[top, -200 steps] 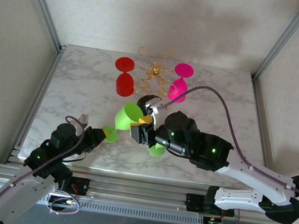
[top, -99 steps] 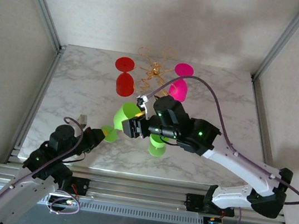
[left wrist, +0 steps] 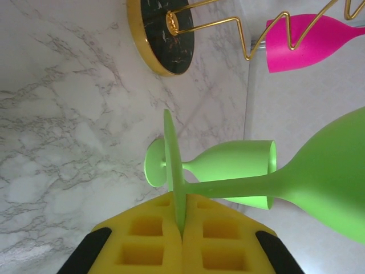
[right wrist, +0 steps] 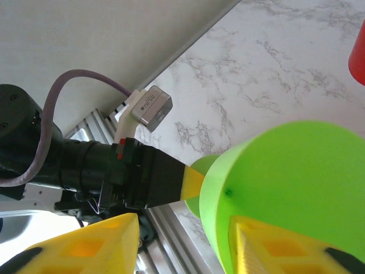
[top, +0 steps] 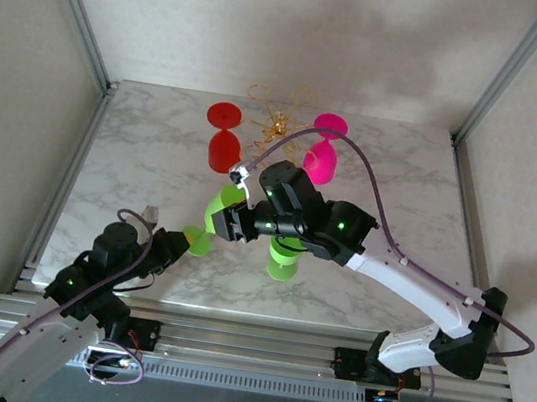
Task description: Take the wine glass off the wine glass rack
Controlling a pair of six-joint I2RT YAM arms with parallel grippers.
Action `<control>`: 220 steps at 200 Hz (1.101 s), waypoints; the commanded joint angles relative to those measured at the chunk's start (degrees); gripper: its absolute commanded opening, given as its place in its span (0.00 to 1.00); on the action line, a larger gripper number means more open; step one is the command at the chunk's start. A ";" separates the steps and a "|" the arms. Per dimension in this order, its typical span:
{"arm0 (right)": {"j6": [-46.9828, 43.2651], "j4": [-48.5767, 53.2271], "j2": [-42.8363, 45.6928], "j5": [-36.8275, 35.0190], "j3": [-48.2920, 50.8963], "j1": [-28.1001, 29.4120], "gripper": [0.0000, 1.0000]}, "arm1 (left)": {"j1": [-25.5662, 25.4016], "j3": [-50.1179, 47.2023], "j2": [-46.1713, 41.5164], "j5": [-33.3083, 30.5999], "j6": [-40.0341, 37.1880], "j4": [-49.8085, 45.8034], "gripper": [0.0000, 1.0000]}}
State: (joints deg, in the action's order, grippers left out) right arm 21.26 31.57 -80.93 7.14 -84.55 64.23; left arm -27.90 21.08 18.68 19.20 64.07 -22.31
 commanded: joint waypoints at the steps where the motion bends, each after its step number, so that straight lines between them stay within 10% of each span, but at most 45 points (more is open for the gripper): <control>1: -0.44 1.03 -0.80 1.90 -1.56 -0.21 0.42 | 0.40 0.98 0.48 -1.27 -1.63 0.89 0.00; 108: -0.04 0.94 -2.53 2.21 0.35 -0.94 0.36 | 0.45 1.68 0.53 -2.15 -1.75 0.25 0.00; 168: 0.39 0.20 -1.77 2.60 2.16 -1.31 0.00 | 0.48 2.51 0.51 -2.82 -1.75 -0.26 0.00; 220: 1.07 -0.46 0.38 1.88 3.68 -1.74 0.00 | 0.46 3.22 1.16 -3.80 -1.93 -0.42 0.05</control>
State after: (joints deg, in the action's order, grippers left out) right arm 21.45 31.09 -81.82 7.77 -82.32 62.59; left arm -27.90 21.43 19.62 17.26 62.92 -25.15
